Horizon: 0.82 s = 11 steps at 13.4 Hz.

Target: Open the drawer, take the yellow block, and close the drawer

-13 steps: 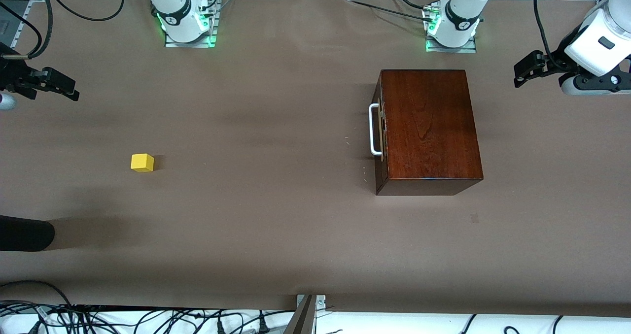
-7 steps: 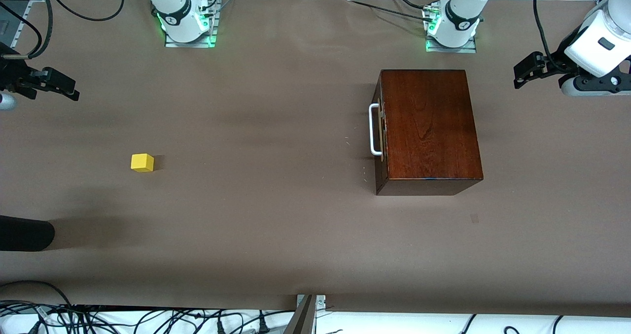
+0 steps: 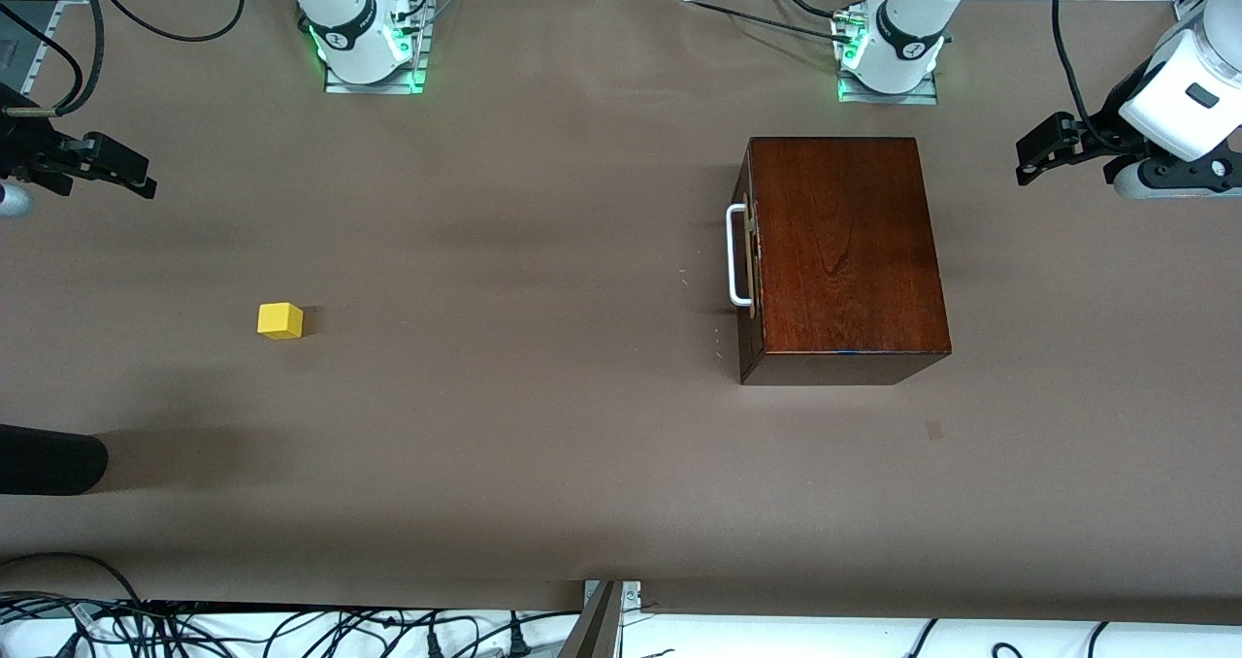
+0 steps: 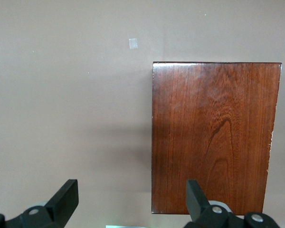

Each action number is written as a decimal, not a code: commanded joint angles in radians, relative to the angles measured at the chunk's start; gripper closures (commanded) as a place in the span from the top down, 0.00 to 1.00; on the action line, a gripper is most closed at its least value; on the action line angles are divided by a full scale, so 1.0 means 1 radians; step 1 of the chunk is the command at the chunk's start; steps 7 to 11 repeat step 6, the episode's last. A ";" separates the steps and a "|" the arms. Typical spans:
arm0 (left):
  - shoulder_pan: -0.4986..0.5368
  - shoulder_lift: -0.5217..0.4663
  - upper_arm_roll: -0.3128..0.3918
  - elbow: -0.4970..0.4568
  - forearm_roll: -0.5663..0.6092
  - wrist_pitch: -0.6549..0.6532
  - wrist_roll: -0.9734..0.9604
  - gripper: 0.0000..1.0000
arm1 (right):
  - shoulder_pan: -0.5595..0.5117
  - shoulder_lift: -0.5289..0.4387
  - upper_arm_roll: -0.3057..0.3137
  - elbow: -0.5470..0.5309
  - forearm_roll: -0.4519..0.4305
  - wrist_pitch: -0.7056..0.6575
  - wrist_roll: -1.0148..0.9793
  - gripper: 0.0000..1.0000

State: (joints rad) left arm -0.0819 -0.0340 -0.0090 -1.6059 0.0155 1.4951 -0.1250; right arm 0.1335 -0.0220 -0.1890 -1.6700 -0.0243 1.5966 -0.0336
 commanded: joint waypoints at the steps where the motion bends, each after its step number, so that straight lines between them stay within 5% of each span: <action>1: 0.008 -0.009 -0.008 -0.012 0.011 0.016 0.019 1.00 | -0.006 -0.003 0.011 0.015 -0.017 -0.021 0.011 1.00; 11: 0.007 -0.004 -0.008 -0.009 0.011 0.020 0.015 1.00 | -0.006 -0.003 0.013 0.015 -0.017 -0.021 0.011 1.00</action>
